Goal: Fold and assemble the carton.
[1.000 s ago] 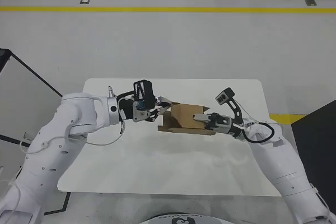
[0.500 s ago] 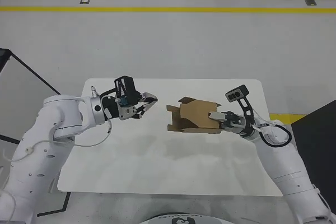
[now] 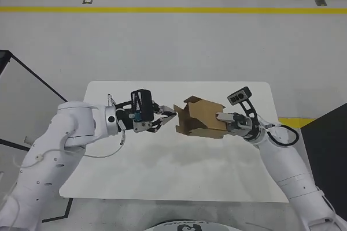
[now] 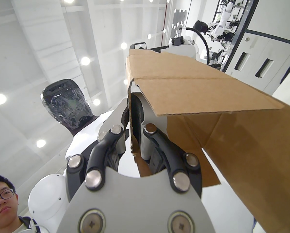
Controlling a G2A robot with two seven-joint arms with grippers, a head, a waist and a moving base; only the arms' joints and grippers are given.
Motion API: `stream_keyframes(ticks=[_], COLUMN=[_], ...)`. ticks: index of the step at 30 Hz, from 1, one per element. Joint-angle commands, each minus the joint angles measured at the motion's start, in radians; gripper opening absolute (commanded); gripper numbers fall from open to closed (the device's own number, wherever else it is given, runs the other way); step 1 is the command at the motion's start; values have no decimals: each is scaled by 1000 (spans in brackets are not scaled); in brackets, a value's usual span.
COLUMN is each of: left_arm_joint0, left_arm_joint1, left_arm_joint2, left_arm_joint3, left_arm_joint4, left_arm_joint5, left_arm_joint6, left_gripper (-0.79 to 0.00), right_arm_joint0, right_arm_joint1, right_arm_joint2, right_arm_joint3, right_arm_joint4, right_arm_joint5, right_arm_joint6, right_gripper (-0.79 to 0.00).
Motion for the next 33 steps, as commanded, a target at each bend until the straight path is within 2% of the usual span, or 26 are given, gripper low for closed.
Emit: stream_keyframes(ticks=[1,33], left_arm_joint0=[-7,-19], left_arm_joint1=[-2,-6], left_arm_joint2=[11,51], left_arm_joint3=[-1,-10], left_arm_joint4=[1,0], left_arm_joint5=[-1,-28], left_arm_joint6=[3,-9], left_gripper=[-785,-785], right_arm_joint0=[4,6], right_arm_joint1=[-2,-21], right_arm_joint2=[-5,-24], right_arm_joint3=[2,-21], right_arm_joint4=[-4,-28], right_arm_joint5=[8,49], right_arm_joint6=[-9,-34], right_gripper=[-785,-785])
